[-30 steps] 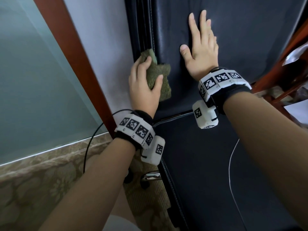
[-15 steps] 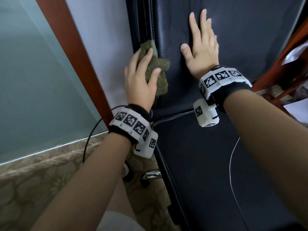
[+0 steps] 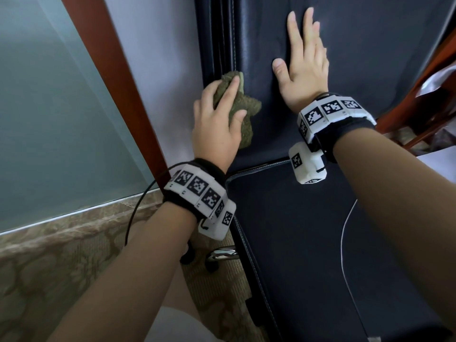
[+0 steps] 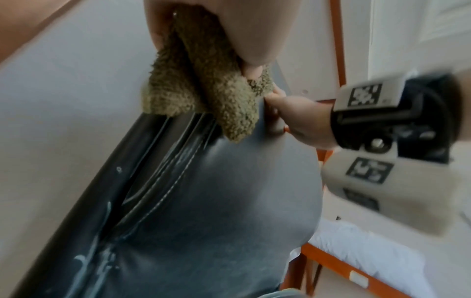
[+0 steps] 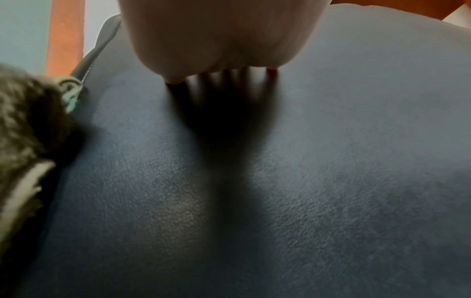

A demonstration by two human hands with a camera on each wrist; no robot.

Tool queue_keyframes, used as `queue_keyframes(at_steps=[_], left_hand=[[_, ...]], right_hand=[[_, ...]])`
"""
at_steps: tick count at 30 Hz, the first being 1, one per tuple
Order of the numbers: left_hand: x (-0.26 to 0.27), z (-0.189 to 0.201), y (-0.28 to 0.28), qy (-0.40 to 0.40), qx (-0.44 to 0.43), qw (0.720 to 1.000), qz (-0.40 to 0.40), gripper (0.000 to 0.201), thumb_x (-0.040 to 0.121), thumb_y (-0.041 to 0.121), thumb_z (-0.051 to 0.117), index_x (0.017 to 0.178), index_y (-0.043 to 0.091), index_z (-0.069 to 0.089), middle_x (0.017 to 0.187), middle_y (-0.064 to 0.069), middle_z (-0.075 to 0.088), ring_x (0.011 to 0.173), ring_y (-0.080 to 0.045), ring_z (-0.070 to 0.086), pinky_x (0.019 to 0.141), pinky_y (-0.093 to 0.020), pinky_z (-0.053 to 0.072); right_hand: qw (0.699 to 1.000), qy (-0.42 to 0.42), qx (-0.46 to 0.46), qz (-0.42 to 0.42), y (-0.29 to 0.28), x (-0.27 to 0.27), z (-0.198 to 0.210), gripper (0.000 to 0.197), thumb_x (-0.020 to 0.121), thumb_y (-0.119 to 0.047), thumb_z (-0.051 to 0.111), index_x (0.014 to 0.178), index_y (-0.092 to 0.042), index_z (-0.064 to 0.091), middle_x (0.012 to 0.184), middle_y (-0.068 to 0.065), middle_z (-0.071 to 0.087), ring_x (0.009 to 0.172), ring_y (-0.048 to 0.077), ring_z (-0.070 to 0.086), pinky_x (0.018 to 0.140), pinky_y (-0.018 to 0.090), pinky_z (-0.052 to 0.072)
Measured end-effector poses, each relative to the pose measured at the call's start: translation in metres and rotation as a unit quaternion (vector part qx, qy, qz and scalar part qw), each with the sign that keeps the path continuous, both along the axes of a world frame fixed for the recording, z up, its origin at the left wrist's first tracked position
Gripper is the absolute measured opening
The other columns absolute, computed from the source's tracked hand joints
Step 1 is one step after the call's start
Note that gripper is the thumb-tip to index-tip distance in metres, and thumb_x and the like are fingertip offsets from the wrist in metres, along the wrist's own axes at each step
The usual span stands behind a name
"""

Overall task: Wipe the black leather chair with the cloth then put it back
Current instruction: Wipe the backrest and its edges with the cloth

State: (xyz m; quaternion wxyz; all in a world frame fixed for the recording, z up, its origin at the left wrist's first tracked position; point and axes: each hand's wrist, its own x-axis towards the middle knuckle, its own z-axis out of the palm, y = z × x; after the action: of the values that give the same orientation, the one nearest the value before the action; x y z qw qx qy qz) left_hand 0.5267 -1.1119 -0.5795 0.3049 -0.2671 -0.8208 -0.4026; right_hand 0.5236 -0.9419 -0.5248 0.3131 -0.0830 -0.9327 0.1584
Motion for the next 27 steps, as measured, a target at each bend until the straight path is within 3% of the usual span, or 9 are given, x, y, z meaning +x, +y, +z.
queue_keyframes(at_steps=[3, 10, 15, 17, 20, 23, 27], left_hand=[[0.001, -0.005, 0.006, 0.011, -0.048, 0.998, 0.026, 0.047, 0.084, 0.023, 0.048, 0.13, 0.015, 0.055, 0.126, -0.018, 0.053, 0.099, -0.038, 0.053, 0.075, -0.038, 0.05], [0.013, -0.027, 0.007, -0.027, -0.077, 0.996, 0.03, 0.047, 0.082, 0.024, 0.044, 0.126, 0.017, 0.058, 0.123, -0.017, 0.055, 0.094, -0.036, 0.055, 0.061, -0.038, 0.052], [0.015, -0.019, -0.004, -0.008, -0.049, 0.999, 0.0, 0.042, 0.083, 0.021, 0.05, 0.122, 0.011, 0.061, 0.122, -0.015, 0.053, 0.099, -0.034, 0.05, 0.066, -0.034, 0.048], [0.014, -0.01, -0.01, 0.019, -0.019, 1.0, -0.001, 0.042, 0.084, 0.021, 0.052, 0.124, 0.011, 0.06, 0.123, -0.014, 0.051, 0.104, -0.03, 0.047, 0.077, -0.03, 0.042], [0.007, 0.007, -0.009, 0.015, 0.02, 1.0, 0.009, 0.045, 0.083, 0.021, 0.051, 0.126, 0.009, 0.058, 0.125, -0.018, 0.051, 0.11, -0.035, 0.048, 0.092, -0.026, 0.03], [0.0, 0.006, 0.0, -0.025, 0.023, 0.999, 0.029, 0.047, 0.085, 0.025, 0.047, 0.129, 0.011, 0.056, 0.127, -0.018, 0.05, 0.111, -0.035, 0.049, 0.086, -0.028, 0.033], [0.007, -0.03, 0.003, -0.045, 0.014, 0.998, 0.043, 0.046, 0.086, 0.026, 0.047, 0.129, 0.01, 0.056, 0.123, -0.019, 0.053, 0.105, -0.036, 0.052, 0.078, -0.033, 0.044]], right_hand=[[1.0, -0.005, 0.0, 0.002, 0.001, 0.001, 0.001, 0.061, 0.095, -0.031, 0.035, 0.149, -0.023, 0.008, 0.157, 0.005, -0.002, 0.144, 0.026, 0.0, 0.114, 0.047, 0.004], [1.0, -0.01, 0.003, 0.0, 0.0, 0.002, 0.002, 0.061, 0.096, -0.031, 0.034, 0.149, -0.023, 0.007, 0.157, 0.004, -0.003, 0.144, 0.026, -0.001, 0.114, 0.046, 0.003], [1.0, -0.016, 0.007, 0.001, 0.0, 0.001, 0.004, 0.061, 0.096, -0.032, 0.034, 0.149, -0.022, 0.006, 0.157, 0.006, -0.004, 0.144, 0.026, -0.001, 0.114, 0.047, 0.004], [1.0, -0.022, 0.011, 0.002, 0.001, 0.0, 0.002, 0.06, 0.097, -0.034, 0.034, 0.149, -0.021, 0.006, 0.157, 0.007, -0.004, 0.144, 0.026, -0.002, 0.114, 0.047, 0.004], [1.0, -0.019, 0.011, -0.004, 0.001, -0.001, 0.001, 0.061, 0.097, -0.033, 0.035, 0.149, -0.021, 0.006, 0.157, 0.007, -0.004, 0.144, 0.027, -0.001, 0.114, 0.047, 0.004], [1.0, -0.012, 0.01, -0.009, 0.0, -0.001, 0.001, 0.061, 0.096, -0.031, 0.035, 0.149, -0.022, 0.007, 0.157, 0.006, -0.003, 0.144, 0.027, -0.001, 0.114, 0.047, 0.005], [1.0, -0.009, 0.008, -0.011, 0.0, -0.003, -0.001, 0.061, 0.096, -0.031, 0.034, 0.149, -0.021, 0.007, 0.157, 0.006, -0.002, 0.144, 0.027, -0.001, 0.114, 0.047, 0.004]])
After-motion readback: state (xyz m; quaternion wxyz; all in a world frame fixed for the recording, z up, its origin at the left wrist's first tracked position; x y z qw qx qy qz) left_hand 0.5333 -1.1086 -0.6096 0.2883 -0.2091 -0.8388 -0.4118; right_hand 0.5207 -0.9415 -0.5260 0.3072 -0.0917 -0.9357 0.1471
